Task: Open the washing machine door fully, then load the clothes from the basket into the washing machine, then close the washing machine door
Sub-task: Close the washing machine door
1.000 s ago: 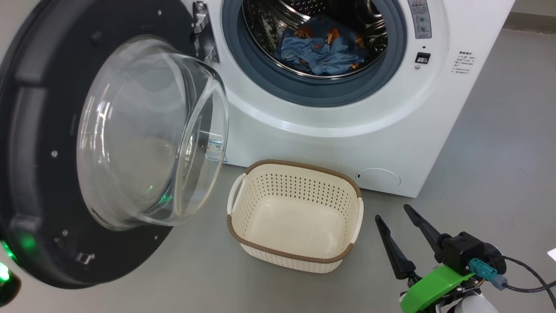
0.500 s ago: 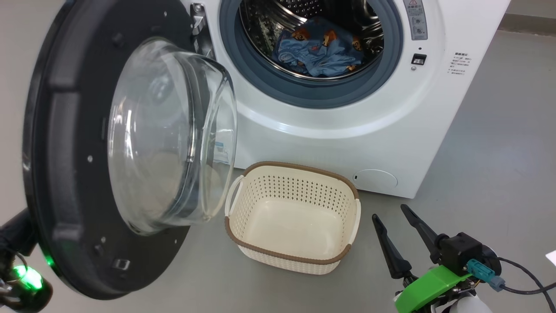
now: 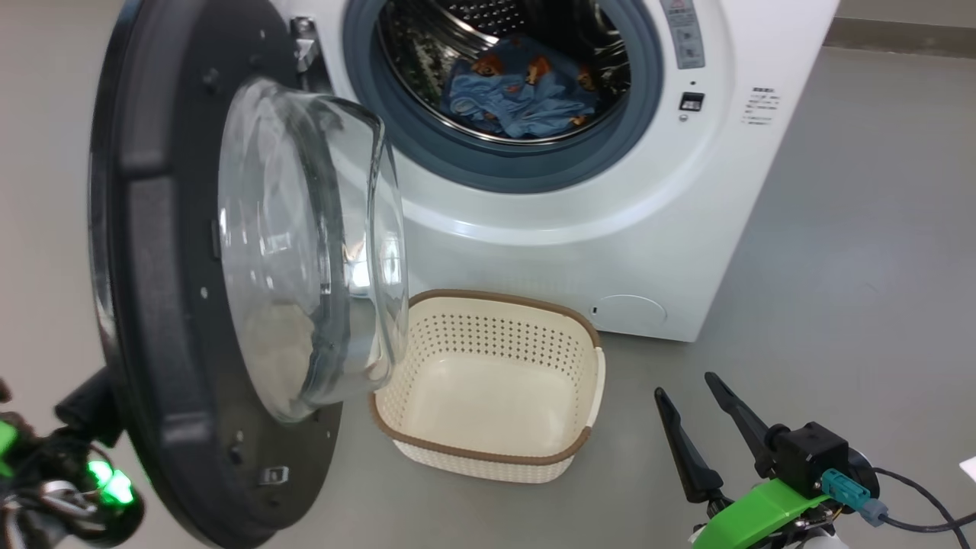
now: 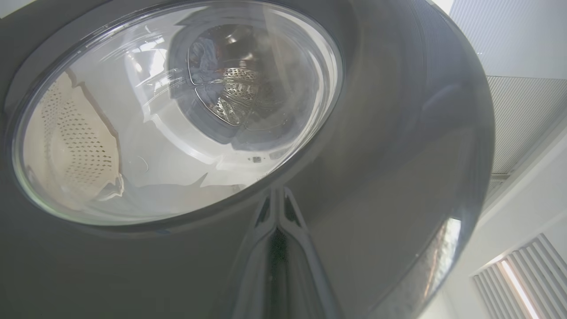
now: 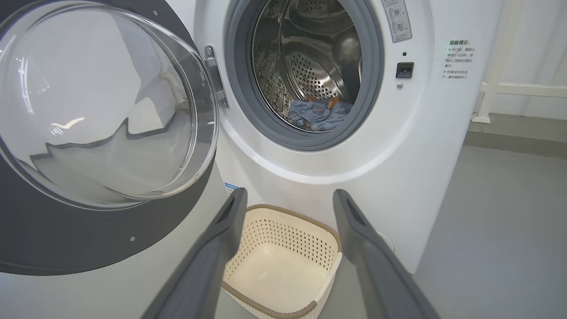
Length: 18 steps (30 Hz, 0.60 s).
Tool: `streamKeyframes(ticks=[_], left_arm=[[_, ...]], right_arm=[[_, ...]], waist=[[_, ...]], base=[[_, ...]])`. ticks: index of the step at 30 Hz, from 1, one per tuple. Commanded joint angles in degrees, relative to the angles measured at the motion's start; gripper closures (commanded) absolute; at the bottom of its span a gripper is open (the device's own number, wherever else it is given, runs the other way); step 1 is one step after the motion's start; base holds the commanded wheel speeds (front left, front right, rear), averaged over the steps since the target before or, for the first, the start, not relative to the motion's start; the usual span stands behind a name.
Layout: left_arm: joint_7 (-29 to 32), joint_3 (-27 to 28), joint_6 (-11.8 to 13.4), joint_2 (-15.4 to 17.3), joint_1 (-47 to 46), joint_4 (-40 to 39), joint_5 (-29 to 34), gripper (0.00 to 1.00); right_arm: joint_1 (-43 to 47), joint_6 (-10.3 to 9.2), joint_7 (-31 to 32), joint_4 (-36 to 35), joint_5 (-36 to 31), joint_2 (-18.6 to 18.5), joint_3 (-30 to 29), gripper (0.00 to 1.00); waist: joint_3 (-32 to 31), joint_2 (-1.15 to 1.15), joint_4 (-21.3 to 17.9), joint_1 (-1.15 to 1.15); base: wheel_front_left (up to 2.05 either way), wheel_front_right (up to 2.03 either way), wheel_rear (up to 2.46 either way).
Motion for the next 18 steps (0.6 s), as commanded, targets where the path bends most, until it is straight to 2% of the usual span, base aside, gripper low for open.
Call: streamKeyframes(ticks=[1,9,13,18], left_arm=[[-0.6,-0.9,-0.7,0.8,0.0,-2.0,-2.1,1.0],[-14.3,-13.3,-4.5,0.8,2.3,-2.2,-9.8,1.0],[-21.4,-18.9,-7.2,0.8,1.6,-0.2,-11.1,1.0],[-25.8,-22.9,-9.9,0.8,-1.3,3.4,-11.3,1.0]], right_arm=[[-0.3,0.09,-0.3,-1.6,0.5,0.3,1.2,0.0],[0.1,0.09,-0.3,-1.8,0.5,0.1,1.1,0.0],[-0.1,0.09,-0.3,-1.9,0.3,0.1,1.3,0.0],[0.0,0.09,-0.3,-1.8,0.3,-0.3,1.5,0.0]], waist=[[-0.1,0.0,-0.9,0.0],[0.0,0.0,-3.8,0.0],[0.1,0.0,-6.1,0.0],[-0.1,0.0,-7.9,0.0]], base=[[0.0,0.0,0.0],[0.0,0.0,0.0],[0.0,0.0,0.0],[0.0,0.0,0.0]])
